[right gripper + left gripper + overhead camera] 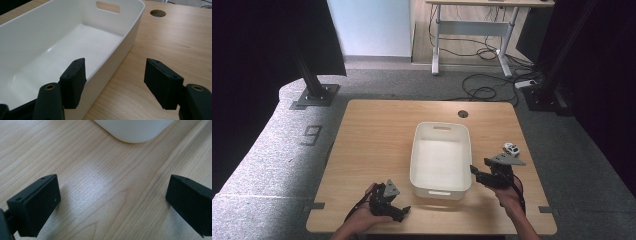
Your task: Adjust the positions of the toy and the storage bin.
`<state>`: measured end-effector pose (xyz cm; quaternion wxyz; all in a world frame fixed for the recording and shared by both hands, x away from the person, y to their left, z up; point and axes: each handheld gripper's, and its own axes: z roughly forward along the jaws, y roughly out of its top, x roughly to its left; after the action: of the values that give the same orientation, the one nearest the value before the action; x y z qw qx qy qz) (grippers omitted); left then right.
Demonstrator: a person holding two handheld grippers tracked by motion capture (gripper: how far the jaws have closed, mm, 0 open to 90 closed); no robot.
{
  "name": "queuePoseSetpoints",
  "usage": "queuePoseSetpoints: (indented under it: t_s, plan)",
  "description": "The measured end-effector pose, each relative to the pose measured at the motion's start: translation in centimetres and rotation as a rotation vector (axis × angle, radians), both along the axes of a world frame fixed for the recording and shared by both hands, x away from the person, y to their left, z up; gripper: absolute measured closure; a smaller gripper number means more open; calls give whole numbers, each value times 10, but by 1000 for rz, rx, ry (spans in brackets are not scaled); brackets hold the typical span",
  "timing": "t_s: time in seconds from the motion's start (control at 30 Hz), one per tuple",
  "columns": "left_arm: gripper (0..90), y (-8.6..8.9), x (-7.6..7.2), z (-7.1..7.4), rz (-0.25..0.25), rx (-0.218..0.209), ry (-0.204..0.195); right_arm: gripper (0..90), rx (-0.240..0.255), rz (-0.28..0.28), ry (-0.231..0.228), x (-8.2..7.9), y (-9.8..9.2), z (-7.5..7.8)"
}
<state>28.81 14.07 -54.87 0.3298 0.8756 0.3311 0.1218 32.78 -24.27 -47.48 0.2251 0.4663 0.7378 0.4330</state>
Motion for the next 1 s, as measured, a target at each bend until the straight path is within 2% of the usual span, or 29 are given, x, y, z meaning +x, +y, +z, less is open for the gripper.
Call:
queuePoseSetpoints:
  t_s: [0.33, 1.0]
  plan:
    - [0, 0, 0, 0, 0, 0, 0, 334, 3, -18, -3, 2, -17, 3]
    - [0, 0, 0, 0, 0, 1, 0, 331, 2, -104, 6, 9, -51, 0]
